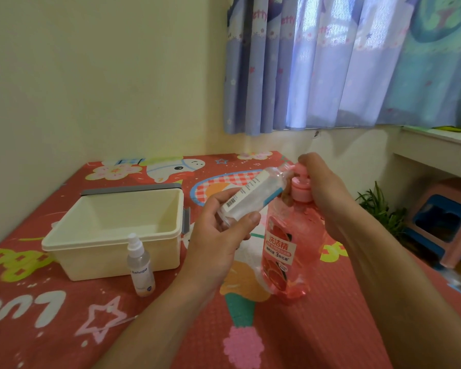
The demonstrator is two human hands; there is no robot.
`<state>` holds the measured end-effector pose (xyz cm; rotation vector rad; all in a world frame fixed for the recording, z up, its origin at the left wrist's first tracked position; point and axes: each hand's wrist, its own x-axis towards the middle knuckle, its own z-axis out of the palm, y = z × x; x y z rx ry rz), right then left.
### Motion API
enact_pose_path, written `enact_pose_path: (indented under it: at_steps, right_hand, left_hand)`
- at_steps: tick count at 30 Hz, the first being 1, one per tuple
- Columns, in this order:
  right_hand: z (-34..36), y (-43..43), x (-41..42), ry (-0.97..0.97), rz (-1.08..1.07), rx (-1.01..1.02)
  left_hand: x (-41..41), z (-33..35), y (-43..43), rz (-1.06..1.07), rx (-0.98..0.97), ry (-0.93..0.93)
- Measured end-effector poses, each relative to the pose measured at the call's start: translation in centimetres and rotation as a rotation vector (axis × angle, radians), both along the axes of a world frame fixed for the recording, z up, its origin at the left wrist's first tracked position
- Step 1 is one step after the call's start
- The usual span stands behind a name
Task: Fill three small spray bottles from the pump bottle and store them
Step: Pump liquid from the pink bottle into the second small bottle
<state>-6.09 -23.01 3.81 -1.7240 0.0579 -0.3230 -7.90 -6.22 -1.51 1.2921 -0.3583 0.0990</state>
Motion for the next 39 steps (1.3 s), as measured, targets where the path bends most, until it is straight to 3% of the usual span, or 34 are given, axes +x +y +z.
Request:
enact_pose_path:
  at_steps: [39]
  right_hand:
    - [-0.18,-0.07,0.11,-0.008,0.025,0.022]
  left_hand:
    - [0.03,-0.19,-0.06,0.015,0.019,-0.002]
